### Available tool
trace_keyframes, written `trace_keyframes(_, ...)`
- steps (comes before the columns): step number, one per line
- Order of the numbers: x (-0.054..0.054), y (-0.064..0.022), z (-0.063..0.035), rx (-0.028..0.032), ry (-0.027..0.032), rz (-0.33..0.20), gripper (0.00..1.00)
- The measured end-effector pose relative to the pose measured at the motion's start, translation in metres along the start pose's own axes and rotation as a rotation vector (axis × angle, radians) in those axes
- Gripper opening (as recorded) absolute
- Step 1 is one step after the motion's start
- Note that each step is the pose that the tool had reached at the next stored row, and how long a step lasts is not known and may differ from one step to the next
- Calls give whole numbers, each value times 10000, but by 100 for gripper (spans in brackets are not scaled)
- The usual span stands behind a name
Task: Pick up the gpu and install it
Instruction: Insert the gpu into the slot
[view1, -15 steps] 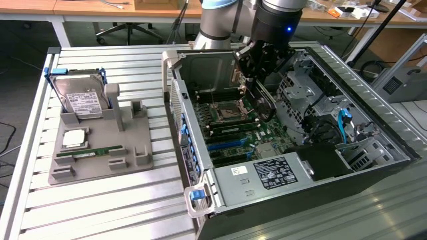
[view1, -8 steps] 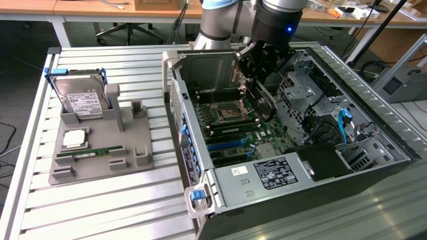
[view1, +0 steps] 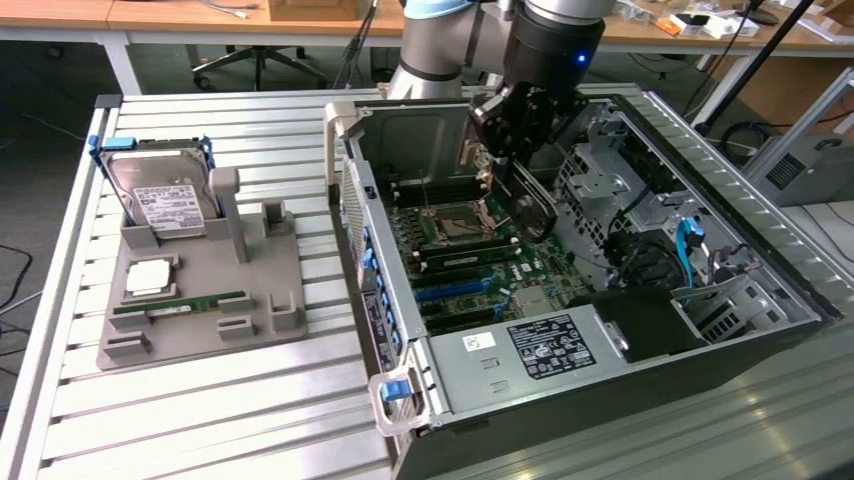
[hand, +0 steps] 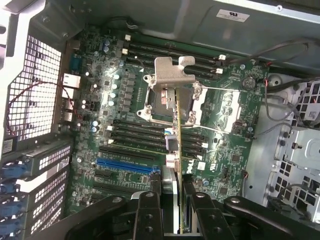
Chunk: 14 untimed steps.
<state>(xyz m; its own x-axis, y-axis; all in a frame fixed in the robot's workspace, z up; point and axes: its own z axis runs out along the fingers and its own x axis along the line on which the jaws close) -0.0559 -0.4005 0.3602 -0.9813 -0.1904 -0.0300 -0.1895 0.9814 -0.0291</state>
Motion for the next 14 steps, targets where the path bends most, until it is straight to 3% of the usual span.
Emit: trace_keyframes(14,0,0,2,-17,-16,-543,27)
